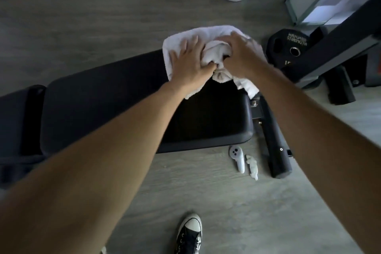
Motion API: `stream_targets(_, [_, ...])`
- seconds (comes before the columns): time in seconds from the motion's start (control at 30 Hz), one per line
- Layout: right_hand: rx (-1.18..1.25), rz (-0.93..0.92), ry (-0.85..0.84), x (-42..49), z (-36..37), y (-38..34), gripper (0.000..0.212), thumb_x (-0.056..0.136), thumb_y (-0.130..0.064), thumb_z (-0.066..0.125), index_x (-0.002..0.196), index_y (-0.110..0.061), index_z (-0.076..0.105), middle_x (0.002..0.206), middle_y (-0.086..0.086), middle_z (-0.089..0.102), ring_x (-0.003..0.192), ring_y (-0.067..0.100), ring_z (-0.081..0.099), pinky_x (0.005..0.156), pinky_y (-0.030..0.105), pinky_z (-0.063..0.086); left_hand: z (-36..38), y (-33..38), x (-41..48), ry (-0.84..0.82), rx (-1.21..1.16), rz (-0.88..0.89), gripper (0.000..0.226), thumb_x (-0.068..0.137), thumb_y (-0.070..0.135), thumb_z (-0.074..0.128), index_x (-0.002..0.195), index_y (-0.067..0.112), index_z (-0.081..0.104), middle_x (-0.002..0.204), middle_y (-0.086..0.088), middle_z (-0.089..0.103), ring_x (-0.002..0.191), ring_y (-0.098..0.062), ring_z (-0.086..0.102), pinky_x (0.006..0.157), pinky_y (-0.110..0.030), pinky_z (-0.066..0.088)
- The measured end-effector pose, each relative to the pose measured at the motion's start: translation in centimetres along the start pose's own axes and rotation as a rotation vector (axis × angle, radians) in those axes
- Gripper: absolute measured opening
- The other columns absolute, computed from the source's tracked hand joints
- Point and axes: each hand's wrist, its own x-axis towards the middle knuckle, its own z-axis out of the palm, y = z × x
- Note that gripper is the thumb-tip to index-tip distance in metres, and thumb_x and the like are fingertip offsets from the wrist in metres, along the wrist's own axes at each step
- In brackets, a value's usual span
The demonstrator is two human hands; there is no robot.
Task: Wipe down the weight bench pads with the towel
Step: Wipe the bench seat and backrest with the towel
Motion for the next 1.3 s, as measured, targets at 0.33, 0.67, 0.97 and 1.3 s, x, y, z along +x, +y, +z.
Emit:
stream_targets(0.33, [-0.157, 0.036, 0.029, -17.1, 5.1, -2.5, 0.057, 0.076, -0.017, 0.067, 0.13, -0.031, 0.06, 0.158, 0.004, 0.034, 0.129, 0.044, 0.039, 0.087, 0.05, 0.046, 2.8, -1.6, -17.8, -0.022, -0.064, 0.157, 0.075, 0.093, 0.04, 0.063, 0.157, 0.01, 0.039, 0.177, -0.006, 0.017, 0.164, -0.033, 0.002, 0.129, -0.062, -0.008])
stream_targets(0.67, [-0.02, -0.226, 0.09, -16.5, 5.8, -21.0, 0.048, 0.073, -0.012, 0.07, 0.118, -0.027, 0.067, 0.135, 0.002, 0.059, 0.097, 0.029, 0.067, 0.065, 0.026, 0.043, -9.5, -11.7, -24.3, 0.223, -0.252, 0.043, 0.072, 0.094, 0.033, 0.066, 0.158, 0.014, 0.037, 0.167, -0.011, 0.041, 0.157, -0.026, 0.032, 0.132, -0.031, -0.001])
stream_targets(0.97, [-0.367, -0.231, -0.257, 1.4, 13.6, -28.3, 0.048, 0.087, -0.032, 0.06, 0.132, -0.023, 0.044, 0.141, 0.011, 0.044, 0.122, 0.038, 0.048, 0.084, 0.045, 0.047, -14.6, -25.5, -12.4, -0.02, -0.038, -0.287, 0.076, 0.09, 0.043, 0.064, 0.155, 0.019, 0.033, 0.165, -0.012, 0.036, 0.156, -0.04, 0.025, 0.126, -0.057, 0.017])
stream_targets(1.3, [-0.066, -0.405, -0.204, -18.6, 16.5, -31.9, 0.064, 0.068, -0.01, 0.072, 0.13, -0.019, 0.058, 0.141, 0.005, 0.057, 0.111, 0.028, 0.065, 0.067, 0.039, 0.058, -14.8, -25.7, -34.1, -0.022, -0.54, -0.19, 0.06, 0.089, 0.028, 0.069, 0.144, 0.04, 0.047, 0.151, 0.001, 0.053, 0.144, -0.006, 0.044, 0.113, -0.056, 0.044])
